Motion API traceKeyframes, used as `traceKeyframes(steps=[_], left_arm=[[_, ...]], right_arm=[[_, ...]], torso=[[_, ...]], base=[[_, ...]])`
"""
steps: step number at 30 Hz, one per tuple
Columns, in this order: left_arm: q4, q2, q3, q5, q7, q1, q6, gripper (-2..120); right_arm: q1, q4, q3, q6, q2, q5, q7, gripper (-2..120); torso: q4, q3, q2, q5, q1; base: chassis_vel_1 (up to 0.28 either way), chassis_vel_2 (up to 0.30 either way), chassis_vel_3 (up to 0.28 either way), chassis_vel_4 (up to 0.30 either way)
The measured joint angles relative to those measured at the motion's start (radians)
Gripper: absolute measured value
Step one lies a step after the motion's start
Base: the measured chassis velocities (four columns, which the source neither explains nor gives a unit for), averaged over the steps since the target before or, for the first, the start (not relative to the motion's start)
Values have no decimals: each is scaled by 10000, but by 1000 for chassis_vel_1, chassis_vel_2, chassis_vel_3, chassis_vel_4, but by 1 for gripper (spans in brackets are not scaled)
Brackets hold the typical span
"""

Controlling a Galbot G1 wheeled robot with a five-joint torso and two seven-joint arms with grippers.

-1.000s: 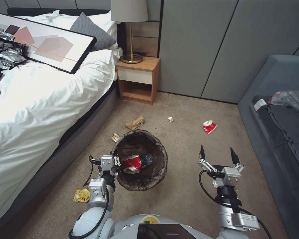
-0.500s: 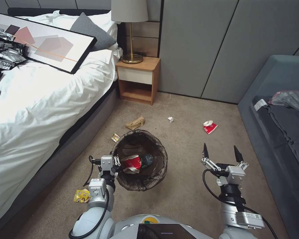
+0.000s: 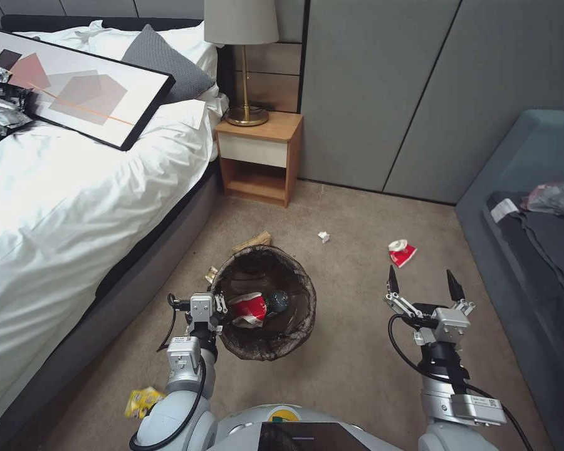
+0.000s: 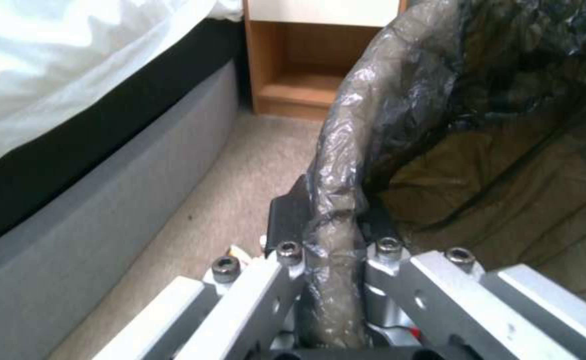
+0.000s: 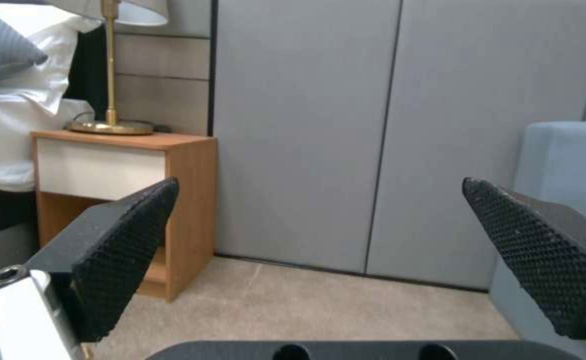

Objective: Pick up the trash bin, then pick up the garbage from the floor and place it into the trash bin.

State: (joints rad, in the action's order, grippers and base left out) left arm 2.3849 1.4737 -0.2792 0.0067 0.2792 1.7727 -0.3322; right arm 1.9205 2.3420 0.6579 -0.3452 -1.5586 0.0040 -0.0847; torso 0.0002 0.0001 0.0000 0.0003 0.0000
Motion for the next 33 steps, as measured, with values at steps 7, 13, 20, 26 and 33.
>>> traceKeyframes(steps=[7, 13, 20, 26, 33], left_arm=[[-1, 0, 4, 0, 0, -3, 0, 3], [0, 0, 7, 0, 0, 0, 0, 3], [0, 0, -3, 0, 0, -6, 0, 3], [0, 0, 1, 0, -1, -5, 0, 3], [0, 0, 1, 0, 0, 7, 0, 3]], right_arm=[[-47, -17, 31, 3, 24, 49, 22, 100], [-99, -110, 107, -4, 30, 66, 81, 100], [-581, -374, 270, -540, 22, -160, 132, 100], [-698, -396, 332, -647, 63, -183, 290, 100], [-711, -392, 322, -656, 80, -76, 335, 100]], torso=[[-1, -2, 0, -2, -1], [-1, -2, 0, 1, 0], [2, 4, -2, -5, 4], [-4, 1, -2, -3, 3], [-2, -4, 0, -3, -1]], base=[[-287, 278, 269, -284], [-352, 358, 354, -349], [-335, 320, 323, -320], [-79, 88, 85, -93], [50, -47, -36, 39]])
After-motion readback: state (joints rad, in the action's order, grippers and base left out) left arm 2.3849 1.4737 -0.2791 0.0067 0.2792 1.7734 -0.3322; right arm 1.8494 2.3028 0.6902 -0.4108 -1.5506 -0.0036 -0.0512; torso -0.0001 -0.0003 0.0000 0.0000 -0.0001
